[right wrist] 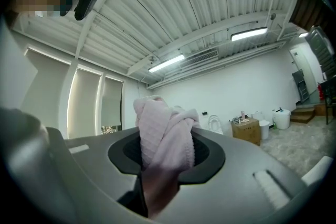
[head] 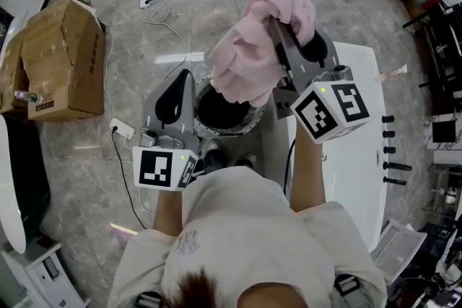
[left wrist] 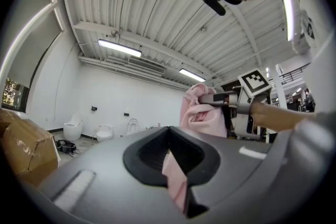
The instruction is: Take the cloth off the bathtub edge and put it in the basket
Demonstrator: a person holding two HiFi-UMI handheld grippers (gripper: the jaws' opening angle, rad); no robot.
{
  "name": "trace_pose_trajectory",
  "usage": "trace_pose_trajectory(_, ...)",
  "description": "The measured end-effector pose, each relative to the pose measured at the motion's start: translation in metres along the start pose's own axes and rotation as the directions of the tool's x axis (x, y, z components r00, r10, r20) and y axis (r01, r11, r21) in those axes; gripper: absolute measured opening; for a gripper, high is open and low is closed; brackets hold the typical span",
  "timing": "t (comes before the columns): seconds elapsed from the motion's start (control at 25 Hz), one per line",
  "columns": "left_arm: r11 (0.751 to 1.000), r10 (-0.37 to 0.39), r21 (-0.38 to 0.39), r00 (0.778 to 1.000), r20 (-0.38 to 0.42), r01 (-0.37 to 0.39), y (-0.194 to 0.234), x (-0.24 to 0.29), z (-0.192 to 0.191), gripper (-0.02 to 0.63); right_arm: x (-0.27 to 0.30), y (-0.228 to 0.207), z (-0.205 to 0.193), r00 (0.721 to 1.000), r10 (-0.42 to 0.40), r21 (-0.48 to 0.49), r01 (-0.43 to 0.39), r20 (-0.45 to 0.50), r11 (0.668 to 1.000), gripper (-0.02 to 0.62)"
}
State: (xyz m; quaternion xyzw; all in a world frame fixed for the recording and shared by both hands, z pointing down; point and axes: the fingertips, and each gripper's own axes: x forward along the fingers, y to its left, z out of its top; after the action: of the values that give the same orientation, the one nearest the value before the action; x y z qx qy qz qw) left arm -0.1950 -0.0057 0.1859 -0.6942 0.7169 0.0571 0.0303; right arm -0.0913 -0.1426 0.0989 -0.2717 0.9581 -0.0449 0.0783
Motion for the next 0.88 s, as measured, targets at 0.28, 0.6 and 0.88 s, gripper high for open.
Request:
trace_pose_trajectory(0.28, 1.0, -0.017, -0.006, 1.0, 0.003, 0.017, 0.018, -0.002, -0.003, 0.014, 0.005, 0.029, -0.028, 0.998, 0.028, -0.007, -0.029, -0.056, 1.0, 0.133)
trace_pose_trajectory(0.6, 1.0, -0.007, -0.008, 1.0, -0.007, 0.007, 0.032, -0.001, -0.007, 0.014, 0.006, 0.035, -0.062, 0.994, 0.04, 0.019, -0.039, -0.105, 0.999, 0.133)
trace_pose_trajectory(0.88, 1.0, 0.026, -0.003, 0.999, -0.026, -0.027, 0.03, -0.002, -0.012, 0.014, 0.004, 0.032, -0.083, 0.989, 0.077, 0.035, -0.073, -0.13, 0.997, 0.133)
